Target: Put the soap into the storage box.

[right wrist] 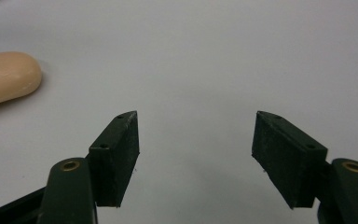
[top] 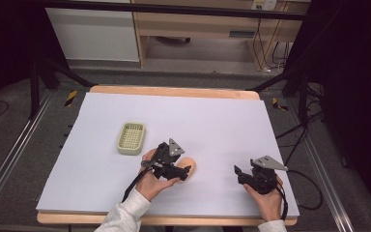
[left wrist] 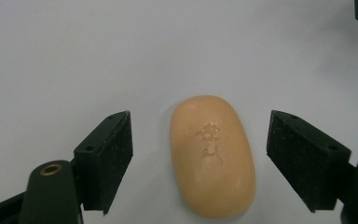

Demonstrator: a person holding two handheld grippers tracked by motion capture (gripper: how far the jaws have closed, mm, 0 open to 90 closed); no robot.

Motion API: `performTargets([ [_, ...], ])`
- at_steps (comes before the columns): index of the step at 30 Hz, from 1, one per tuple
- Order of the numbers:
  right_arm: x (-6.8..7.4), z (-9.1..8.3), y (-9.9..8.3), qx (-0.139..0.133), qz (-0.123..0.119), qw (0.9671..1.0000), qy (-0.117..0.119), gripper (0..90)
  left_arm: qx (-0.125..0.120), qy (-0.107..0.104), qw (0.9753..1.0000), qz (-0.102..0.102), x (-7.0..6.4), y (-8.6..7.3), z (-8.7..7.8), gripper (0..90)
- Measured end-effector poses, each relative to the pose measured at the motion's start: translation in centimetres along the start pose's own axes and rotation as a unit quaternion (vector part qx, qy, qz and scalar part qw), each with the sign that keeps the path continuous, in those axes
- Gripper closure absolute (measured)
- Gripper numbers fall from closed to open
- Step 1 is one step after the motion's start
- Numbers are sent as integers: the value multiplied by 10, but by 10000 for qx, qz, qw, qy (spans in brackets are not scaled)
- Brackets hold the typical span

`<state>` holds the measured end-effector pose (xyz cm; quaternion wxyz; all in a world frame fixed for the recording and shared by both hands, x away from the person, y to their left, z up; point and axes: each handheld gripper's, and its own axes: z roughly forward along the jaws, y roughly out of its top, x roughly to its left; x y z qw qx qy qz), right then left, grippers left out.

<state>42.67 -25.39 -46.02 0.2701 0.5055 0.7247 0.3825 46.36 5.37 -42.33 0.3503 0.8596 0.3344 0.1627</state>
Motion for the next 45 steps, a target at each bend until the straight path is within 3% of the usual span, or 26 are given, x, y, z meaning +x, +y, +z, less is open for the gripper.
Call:
performTargets([
  [14,-1,-2,0,-29,94,10000,-4,312,233,-17,9997,48,-8,0,15,206],
  [27,0,1,-1,20,-1,10000,25,315,513,0,9986,96,-11,-5,31,209],
  [45,0,4,-2,118,-28,9999,33,315,855,-40,9963,-36,-10,-11,51,273],
])
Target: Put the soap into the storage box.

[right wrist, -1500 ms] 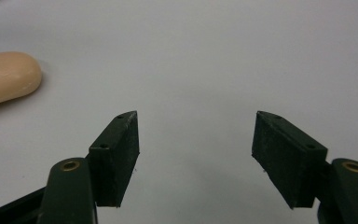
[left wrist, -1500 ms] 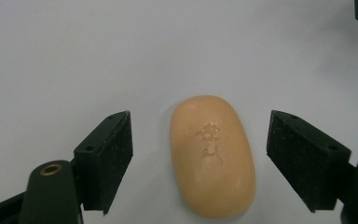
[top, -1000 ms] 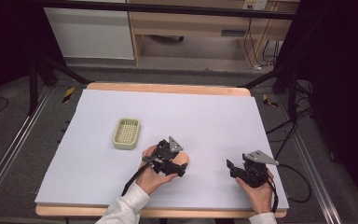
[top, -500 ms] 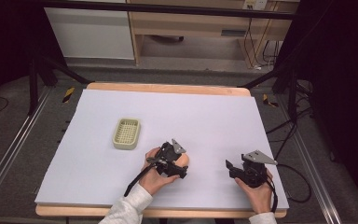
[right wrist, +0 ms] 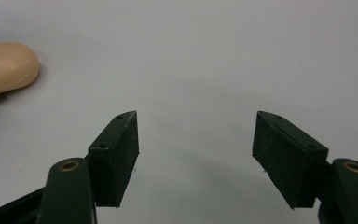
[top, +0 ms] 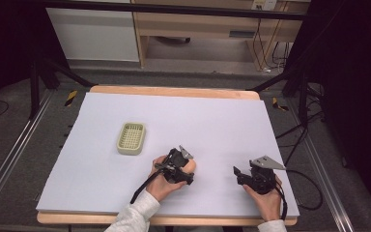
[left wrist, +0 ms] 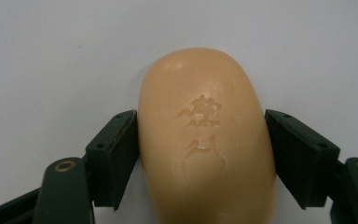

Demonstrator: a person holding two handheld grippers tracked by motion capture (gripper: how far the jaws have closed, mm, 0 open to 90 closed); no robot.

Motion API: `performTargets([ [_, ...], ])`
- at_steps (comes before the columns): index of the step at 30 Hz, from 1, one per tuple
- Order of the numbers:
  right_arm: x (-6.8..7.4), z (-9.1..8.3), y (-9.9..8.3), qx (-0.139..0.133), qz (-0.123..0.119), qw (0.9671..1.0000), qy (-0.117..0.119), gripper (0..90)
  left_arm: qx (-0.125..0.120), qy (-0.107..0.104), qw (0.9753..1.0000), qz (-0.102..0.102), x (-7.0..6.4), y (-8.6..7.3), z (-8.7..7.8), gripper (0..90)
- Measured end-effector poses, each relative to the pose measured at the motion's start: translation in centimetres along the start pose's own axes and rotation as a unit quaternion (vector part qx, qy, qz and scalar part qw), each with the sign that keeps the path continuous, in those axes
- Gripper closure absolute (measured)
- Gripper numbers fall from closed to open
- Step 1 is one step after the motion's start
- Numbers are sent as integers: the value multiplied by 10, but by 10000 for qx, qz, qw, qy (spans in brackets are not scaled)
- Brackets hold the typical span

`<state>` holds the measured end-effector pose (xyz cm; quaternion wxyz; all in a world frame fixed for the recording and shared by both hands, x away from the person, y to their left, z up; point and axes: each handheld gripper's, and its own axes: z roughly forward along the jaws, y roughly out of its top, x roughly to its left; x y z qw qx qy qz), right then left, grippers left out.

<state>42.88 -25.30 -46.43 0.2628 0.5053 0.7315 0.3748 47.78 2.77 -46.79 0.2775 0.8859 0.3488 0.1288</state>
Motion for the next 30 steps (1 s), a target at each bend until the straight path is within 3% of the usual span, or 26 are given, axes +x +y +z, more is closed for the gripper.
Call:
performTargets([
  [12,0,0,0,-16,-17,10000,8,315,22,-18,9999,-130,0,0,0,296],
  [25,0,-1,0,-35,-24,10000,-4,314,50,49,9999,-100,-2,0,-2,308],
  [30,0,-1,0,-40,-5,10000,1,312,-10,58,10000,-79,0,-1,-11,309],
])
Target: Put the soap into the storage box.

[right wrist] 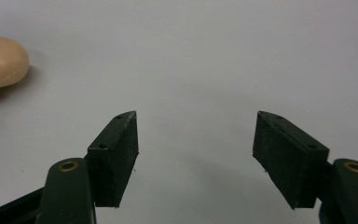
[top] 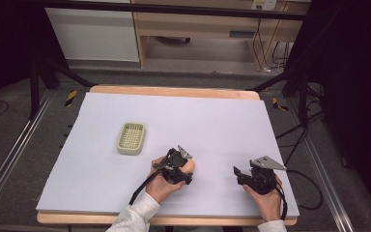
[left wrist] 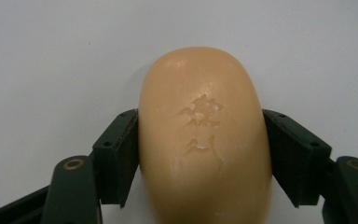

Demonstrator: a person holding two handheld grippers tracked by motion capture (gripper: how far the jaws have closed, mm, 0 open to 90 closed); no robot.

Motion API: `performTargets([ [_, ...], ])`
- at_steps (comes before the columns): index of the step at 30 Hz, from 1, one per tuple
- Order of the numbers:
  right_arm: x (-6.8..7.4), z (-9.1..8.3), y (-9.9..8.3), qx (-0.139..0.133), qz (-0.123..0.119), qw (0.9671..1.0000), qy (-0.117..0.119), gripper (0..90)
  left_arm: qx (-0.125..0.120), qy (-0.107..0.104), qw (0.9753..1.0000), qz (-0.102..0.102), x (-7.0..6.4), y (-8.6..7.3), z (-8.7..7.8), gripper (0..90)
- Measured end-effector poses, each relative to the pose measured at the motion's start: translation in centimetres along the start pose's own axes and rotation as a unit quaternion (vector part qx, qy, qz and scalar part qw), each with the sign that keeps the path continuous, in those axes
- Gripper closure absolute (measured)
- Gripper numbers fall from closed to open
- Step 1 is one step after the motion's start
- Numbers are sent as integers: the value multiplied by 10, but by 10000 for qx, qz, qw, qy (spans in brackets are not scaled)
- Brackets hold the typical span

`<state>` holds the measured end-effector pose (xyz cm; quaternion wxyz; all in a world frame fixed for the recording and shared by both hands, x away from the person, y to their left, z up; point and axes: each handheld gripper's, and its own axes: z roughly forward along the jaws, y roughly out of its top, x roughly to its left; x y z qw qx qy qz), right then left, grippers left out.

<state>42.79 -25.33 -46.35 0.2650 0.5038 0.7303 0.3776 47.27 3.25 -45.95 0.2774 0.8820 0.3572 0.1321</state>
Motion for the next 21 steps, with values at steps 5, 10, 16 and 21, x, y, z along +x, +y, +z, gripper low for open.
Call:
performTargets([
  [5,0,0,0,-10,-15,10000,2,309,-29,8,10000,36,3,-1,-7,311],
  [10,0,-1,0,-29,9,10000,7,308,-93,19,10000,25,7,-5,-19,312],
  [16,-1,-2,0,-36,59,10000,12,305,-286,60,9996,-43,15,-6,-37,312],
  [21,-1,-1,-1,-35,28,10000,-18,302,-332,127,9993,-109,23,-11,-48,313],
])
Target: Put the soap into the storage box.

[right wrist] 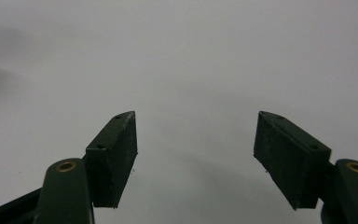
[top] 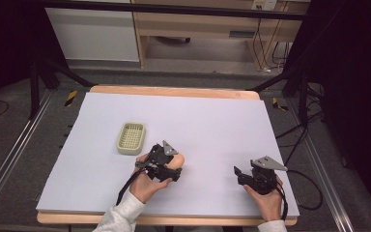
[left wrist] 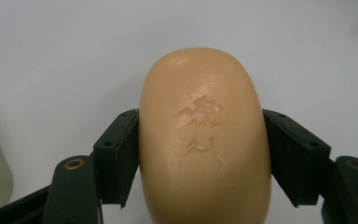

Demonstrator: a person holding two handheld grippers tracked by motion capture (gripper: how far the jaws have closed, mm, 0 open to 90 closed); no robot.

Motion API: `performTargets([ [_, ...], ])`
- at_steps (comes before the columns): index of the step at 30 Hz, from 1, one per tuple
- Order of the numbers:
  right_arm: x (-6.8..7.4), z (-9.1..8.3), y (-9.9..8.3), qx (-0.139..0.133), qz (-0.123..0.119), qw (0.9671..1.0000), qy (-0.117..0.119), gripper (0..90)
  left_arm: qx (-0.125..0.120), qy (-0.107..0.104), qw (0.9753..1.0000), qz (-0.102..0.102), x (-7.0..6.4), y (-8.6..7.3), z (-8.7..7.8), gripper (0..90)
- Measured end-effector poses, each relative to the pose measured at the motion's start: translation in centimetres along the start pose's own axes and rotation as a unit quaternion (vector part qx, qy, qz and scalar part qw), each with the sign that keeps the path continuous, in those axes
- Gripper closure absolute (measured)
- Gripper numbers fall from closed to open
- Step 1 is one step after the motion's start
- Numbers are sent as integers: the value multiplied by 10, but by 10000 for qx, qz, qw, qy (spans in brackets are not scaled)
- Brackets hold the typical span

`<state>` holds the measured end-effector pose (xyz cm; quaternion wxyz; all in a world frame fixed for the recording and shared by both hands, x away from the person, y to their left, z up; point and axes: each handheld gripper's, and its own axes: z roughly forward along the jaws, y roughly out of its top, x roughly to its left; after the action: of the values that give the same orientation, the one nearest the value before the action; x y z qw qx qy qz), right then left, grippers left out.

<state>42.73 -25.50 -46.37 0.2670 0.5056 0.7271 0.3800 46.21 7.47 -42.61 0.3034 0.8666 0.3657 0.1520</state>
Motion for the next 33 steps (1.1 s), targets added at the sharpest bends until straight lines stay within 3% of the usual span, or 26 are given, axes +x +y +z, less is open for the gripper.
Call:
performTargets([
  [10,0,0,-1,6,19,10000,-8,299,-108,117,9997,-160,17,-12,-16,314],
  [19,3,2,-5,59,-113,9999,13,292,-118,244,9991,-334,35,-25,-28,314],
  [33,2,0,-8,107,-59,9999,34,282,-227,409,9974,-548,58,-30,-45,315],
])
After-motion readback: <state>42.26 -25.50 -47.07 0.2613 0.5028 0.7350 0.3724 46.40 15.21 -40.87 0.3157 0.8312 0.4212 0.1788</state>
